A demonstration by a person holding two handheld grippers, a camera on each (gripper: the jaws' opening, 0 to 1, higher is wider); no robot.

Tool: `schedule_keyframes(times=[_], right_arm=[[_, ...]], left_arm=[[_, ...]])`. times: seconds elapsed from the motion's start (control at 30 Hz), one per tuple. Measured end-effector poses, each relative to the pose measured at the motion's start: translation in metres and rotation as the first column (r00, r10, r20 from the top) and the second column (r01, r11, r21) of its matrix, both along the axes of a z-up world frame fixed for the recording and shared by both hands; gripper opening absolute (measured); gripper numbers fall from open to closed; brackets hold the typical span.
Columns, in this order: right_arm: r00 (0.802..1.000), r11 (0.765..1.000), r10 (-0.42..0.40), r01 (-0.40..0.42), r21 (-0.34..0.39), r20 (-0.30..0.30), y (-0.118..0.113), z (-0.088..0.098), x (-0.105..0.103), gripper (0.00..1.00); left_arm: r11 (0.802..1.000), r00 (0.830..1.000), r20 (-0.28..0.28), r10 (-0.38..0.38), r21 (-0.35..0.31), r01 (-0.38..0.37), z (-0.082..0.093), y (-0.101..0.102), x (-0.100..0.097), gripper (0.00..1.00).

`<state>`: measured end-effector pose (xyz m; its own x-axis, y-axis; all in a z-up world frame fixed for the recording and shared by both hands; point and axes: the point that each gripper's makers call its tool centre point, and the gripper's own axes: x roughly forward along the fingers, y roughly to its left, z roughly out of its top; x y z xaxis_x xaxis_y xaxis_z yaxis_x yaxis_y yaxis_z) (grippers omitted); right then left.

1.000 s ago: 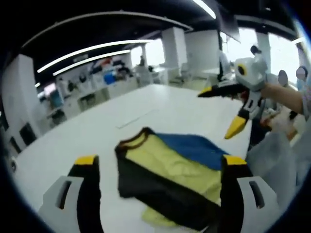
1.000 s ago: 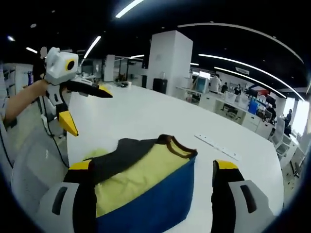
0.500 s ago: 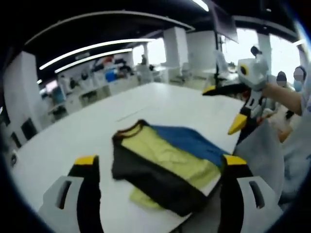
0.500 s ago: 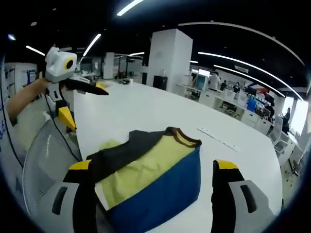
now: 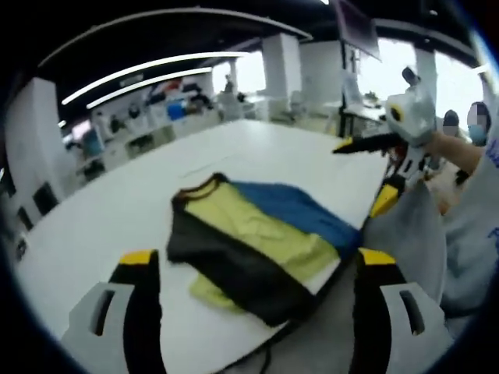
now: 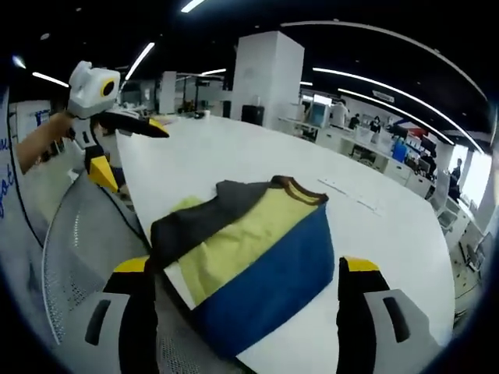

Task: Fold the garment on the visible template until the final outline fits inside the template.

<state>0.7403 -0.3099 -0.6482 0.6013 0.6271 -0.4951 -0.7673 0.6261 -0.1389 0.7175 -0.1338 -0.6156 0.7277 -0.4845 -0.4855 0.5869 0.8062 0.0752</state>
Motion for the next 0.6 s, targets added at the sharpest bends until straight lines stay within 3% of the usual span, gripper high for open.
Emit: schedule_keyframes(times=[0.27, 0.37, 0.4, 0.53, 0.6], right_arm=[[0.999, 0.999, 0.005, -0.007, -0.041, -0.043, 0.001, -0.015, -0.007, 0.89], [0.996, 0.998, 0.011, -0.016, -0.059, -0.085, 0.004, -0.023, -0.01, 0.69], [0.996, 0.998, 0.011, -0.016, -0.053, -0.085, 0.006, -0.024, -0.01, 0.66], [0.983, 0.997, 0.028, -0.04, -0.065, -0.18, 0.011, -0.039, -0.02, 0.48], [0.98, 0.995, 0.038, -0.055, -0.079, -0.197, 0.014, -0.046, -0.022, 0.44]], left_arm=[[0.999, 0.999, -0.015, 0.04, -0.027, -0.041, -0.004, 0.01, -0.01, 0.99], [0.997, 0.998, -0.006, 0.059, -0.039, -0.059, -0.001, 0.014, -0.01, 0.99], [0.997, 0.998, 0.0, 0.069, -0.044, -0.069, 0.002, 0.016, -0.009, 0.99], [0.994, 0.996, 0.017, 0.083, -0.065, -0.082, 0.008, 0.017, -0.006, 0.99], [0.994, 0.996, 0.022, 0.09, -0.071, -0.088, 0.009, 0.018, -0.005, 0.99]])
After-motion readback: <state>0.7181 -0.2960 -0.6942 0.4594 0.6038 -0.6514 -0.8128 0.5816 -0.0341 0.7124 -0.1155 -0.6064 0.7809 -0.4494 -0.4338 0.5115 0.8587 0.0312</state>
